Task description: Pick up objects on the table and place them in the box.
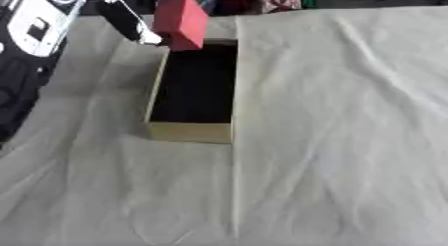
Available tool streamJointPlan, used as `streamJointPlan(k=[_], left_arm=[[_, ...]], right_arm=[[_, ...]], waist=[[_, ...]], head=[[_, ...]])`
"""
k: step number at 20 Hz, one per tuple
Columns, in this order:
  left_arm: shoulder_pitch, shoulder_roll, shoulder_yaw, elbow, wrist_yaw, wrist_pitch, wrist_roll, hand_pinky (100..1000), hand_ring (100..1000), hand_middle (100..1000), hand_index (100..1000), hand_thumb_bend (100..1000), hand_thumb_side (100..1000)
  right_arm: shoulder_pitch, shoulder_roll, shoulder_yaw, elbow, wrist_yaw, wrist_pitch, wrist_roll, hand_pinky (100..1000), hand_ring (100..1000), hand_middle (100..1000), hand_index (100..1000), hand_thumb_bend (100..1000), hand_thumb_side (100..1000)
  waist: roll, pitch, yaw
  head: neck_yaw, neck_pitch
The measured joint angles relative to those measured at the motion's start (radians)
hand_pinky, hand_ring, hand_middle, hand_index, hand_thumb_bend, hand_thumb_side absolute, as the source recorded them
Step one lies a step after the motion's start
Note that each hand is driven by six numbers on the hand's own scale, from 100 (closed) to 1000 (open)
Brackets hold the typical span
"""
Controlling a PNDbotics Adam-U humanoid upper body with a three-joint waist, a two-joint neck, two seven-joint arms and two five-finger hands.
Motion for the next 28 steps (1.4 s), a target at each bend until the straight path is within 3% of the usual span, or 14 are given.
streamJointPlan(k=[2, 5, 6, 7, 10, 12, 14, 15, 18, 21, 24, 25, 28], left_arm=[[0.000, -0.011, 0.000, 0.024, 0.009, 0.008, 0.009, 489, 518, 519, 582, 120, 164], [0.000, -0.024, 0.000, 0.066, 0.025, 0.013, 0.013, 575, 600, 596, 668, 294, 143], [0.000, -0.025, 0.000, 0.076, 0.025, 0.011, 0.012, 580, 605, 601, 672, 303, 141], [0.001, -0.025, 0.000, 0.086, 0.025, 0.008, 0.008, 614, 642, 642, 711, 379, 128], [0.002, -0.025, 0.000, 0.102, 0.022, -0.013, -0.010, 685, 720, 714, 770, 481, 100], [0.002, -0.025, 0.000, 0.105, 0.009, -0.033, -0.020, 766, 784, 762, 811, 595, 100], [0.002, -0.025, 0.000, 0.105, -0.024, -0.056, -0.023, 829, 836, 807, 856, 721, 181], [0.003, -0.025, 0.000, 0.105, -0.043, -0.067, -0.022, 848, 852, 826, 875, 778, 278], [0.004, -0.025, 0.001, 0.105, -0.085, -0.097, -0.005, 857, 869, 851, 899, 835, 385], [0.006, -0.025, 0.002, 0.105, -0.105, -0.116, 0.026, 834, 853, 832, 880, 768, 338], [0.013, -0.025, 0.014, 0.103, -0.107, -0.113, 0.076, 778, 806, 778, 824, 596, 184], [0.015, -0.025, 0.021, 0.095, -0.103, -0.103, 0.103, 742, 773, 750, 806, 480, 100], [0.037, -0.022, 0.048, 0.031, -0.058, -0.052, 0.219, 683, 720, 698, 777, 293, 100]], right_arm=[[-0.004, 0.000, 0.000, 0.000, 0.000, 0.000, 0.000, 846, 810, 796, 806, 100, 389], [-0.008, 0.000, 0.002, 0.000, 0.000, 0.000, 0.000, 847, 810, 796, 806, 100, 389], [-0.011, 0.000, 0.003, 0.000, 0.000, 0.000, 0.001, 847, 810, 796, 806, 100, 389], [-0.013, 0.000, 0.003, 0.000, 0.000, 0.000, 0.001, 847, 810, 796, 806, 100, 389], [-0.013, 0.001, 0.005, 0.000, -0.001, 0.000, 0.001, 847, 810, 796, 806, 100, 390], [-0.013, 0.001, 0.005, 0.000, -0.001, 0.000, 0.000, 847, 810, 796, 806, 100, 391], [-0.013, 0.001, 0.005, 0.000, -0.001, 0.000, 0.000, 847, 810, 796, 806, 100, 391], [-0.013, 0.001, 0.005, 0.000, -0.001, 0.000, 0.000, 847, 810, 796, 806, 100, 390], [-0.013, 0.001, 0.005, 0.000, -0.001, 0.000, 0.000, 847, 811, 796, 806, 100, 391], [-0.013, 0.002, 0.005, 0.000, -0.001, 0.000, 0.000, 847, 811, 796, 806, 100, 390], [-0.012, 0.002, 0.005, 0.000, -0.001, 0.001, 0.000, 847, 811, 796, 806, 100, 390], [-0.012, 0.002, 0.005, 0.000, -0.001, 0.001, -0.001, 847, 811, 796, 806, 100, 390], [-0.008, 0.002, 0.005, 0.000, -0.001, 0.002, -0.002, 846, 811, 796, 806, 100, 390]], waist=[[0.001, 0.000, -0.001], [0.003, 0.001, -0.007], [0.003, 0.002, -0.007], [0.003, 0.003, -0.007], [0.003, 0.006, -0.007], [0.003, 0.007, -0.007], [0.003, 0.007, -0.006], [0.003, 0.008, -0.006], [0.003, 0.010, -0.006], [0.003, 0.010, -0.003], [0.003, 0.010, 0.001], [0.003, 0.010, 0.003], [0.003, 0.010, 0.017]], head=[[-0.001, 0.000], [-0.004, 0.000], [-0.006, 0.000], [-0.008, 0.000], [-0.010, 0.000], [-0.012, 0.000], [-0.014, 0.000], [-0.014, 0.000], [-0.015, 0.000], [-0.017, 0.000], [-0.017, 0.000], [-0.017, 0.001], [-0.018, 0.001]])
